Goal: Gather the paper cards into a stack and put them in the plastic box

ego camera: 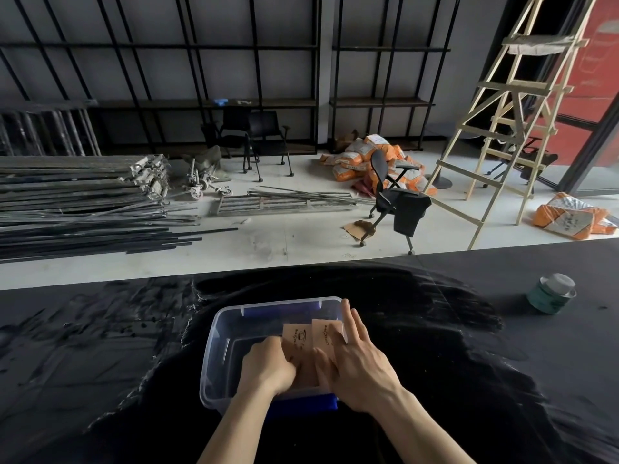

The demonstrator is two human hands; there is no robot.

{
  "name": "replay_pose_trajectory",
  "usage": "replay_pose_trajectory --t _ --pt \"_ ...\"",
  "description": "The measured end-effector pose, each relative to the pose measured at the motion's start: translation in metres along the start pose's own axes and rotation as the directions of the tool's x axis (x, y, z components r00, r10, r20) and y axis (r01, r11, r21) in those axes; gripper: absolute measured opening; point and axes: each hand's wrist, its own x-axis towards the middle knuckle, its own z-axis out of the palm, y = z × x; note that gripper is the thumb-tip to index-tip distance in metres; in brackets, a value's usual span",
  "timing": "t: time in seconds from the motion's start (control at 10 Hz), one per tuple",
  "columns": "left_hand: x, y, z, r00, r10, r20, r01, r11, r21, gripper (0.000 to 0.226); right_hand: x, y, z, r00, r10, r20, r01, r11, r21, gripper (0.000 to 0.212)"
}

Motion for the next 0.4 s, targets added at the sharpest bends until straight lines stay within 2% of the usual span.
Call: replay_pose_trajectory --t 0.2,0.3,0.4 --pt "-0.004 -0.001 -0.007 0.997 0.050 0.060 -0.049 0.999 -0.016 0.035 -0.002 0.000 -0.002 1.000 0.000 0.013 0.000 1.000 -0.012 0.116" --pt "-0.013 0.004 -0.014 0.996 0.092 -0.021 -0.091 0.994 0.069 0.048 -0.004 -0.003 -0.009 0.999 -0.001 0.046 0.002 1.000 -0.029 0.097" --pt "-0.025 0.005 -0.028 0.949 0.213 -0.234 -0.168 0.966 0.196 0.063 -0.004 -0.005 -0.020 1.000 -0.004 0.023 0.006 0.994 -0.105 0.089"
